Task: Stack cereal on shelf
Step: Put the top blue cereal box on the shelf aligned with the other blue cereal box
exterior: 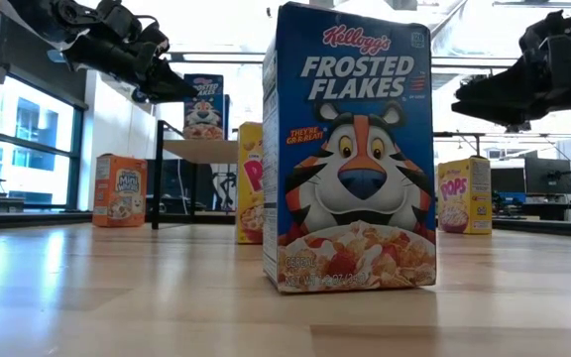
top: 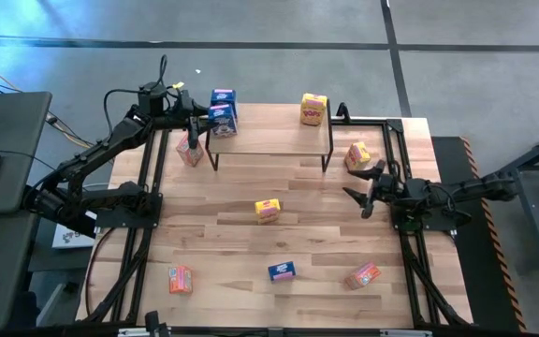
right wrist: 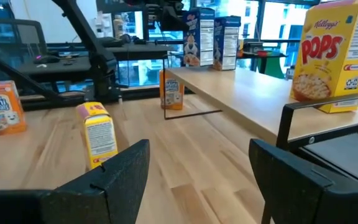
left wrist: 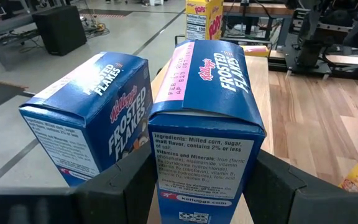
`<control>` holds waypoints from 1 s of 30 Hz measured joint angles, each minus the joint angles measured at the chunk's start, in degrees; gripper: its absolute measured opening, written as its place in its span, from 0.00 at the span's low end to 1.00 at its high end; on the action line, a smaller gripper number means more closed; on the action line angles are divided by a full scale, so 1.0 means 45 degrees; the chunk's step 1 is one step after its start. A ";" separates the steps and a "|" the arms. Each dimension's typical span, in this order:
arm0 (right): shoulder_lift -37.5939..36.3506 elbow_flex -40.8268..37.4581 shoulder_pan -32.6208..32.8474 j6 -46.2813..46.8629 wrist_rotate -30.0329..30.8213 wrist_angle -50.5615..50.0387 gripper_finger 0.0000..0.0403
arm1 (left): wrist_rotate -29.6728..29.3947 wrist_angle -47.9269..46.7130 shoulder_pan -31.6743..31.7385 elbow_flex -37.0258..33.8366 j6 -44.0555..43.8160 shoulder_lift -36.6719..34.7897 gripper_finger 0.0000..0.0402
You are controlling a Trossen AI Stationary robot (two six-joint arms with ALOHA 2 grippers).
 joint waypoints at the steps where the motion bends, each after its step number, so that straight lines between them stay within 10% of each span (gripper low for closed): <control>1: -0.0154 0.0000 -0.0002 0.0013 0.0000 -0.0198 0.67 | 0.0001 0.0002 0.0000 0.0000 0.0000 0.0000 0.49; 30: -0.0901 0.0010 0.0002 0.0330 -0.0760 -0.0828 0.67 | -0.0033 0.0339 -0.0024 0.0028 0.1311 0.0823 0.49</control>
